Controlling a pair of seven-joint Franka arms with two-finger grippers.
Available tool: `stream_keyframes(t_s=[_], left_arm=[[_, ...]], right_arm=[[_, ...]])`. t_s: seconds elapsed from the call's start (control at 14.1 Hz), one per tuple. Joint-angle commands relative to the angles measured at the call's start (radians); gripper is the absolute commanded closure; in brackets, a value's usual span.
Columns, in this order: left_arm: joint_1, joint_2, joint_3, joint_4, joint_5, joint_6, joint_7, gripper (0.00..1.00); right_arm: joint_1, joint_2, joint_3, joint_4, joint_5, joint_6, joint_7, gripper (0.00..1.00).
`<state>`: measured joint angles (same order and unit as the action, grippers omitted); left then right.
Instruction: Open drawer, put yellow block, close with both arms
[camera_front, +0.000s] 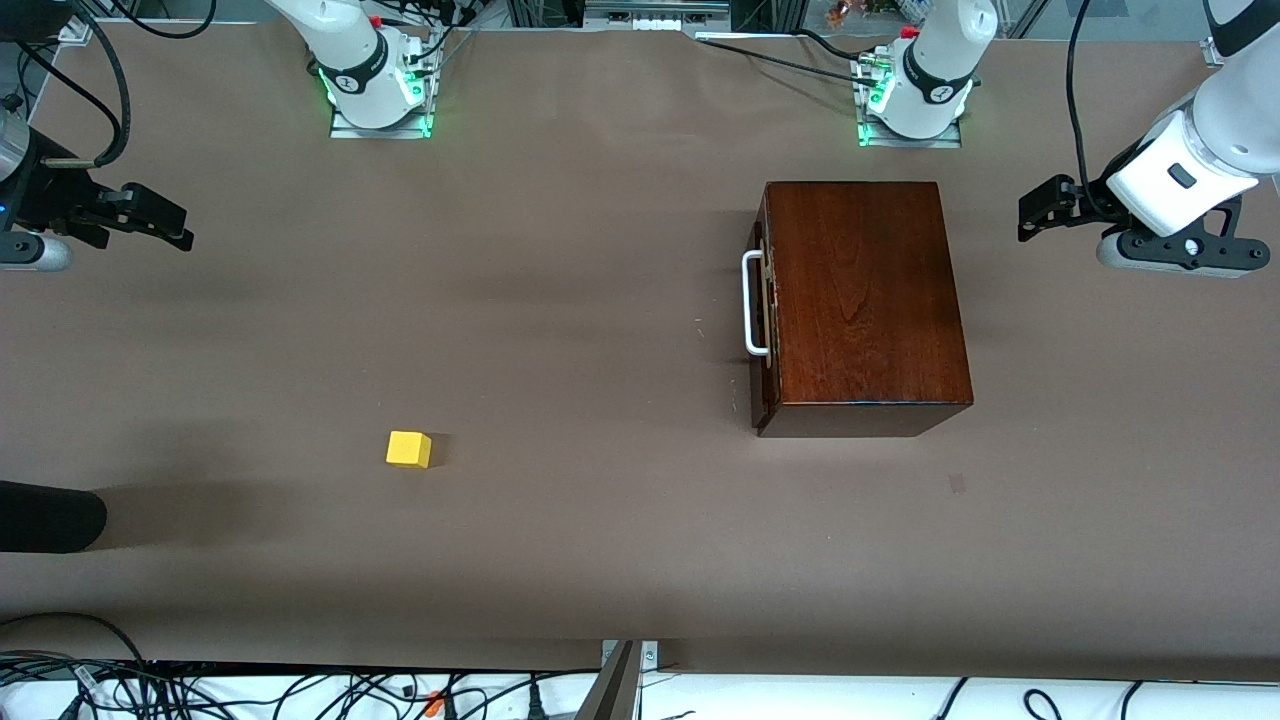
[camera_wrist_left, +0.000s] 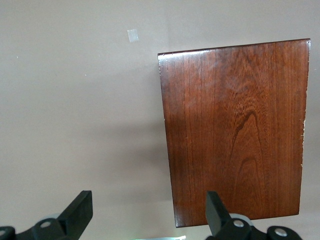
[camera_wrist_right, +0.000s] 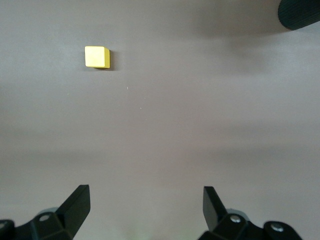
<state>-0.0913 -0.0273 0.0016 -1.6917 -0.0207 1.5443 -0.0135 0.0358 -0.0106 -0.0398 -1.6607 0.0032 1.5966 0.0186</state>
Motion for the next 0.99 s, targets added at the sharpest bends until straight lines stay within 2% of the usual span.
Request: stream_keyframes(t_s=[0.0, 0.92], left_arm=[[-0.007, 0.023, 0.000, 0.044, 0.019, -0.030, 0.004, 0.00], [-0.008, 0.032, 0.000, 0.053, 0.015, -0.036, 0.006, 0.00]], right_arm=[[-0.016, -0.002, 0.014, 0.003, 0.001, 0.000, -0.015, 0.00], [-0.016, -0.002, 0.012, 0.003, 0.001, 0.002, -0.015, 0.00]])
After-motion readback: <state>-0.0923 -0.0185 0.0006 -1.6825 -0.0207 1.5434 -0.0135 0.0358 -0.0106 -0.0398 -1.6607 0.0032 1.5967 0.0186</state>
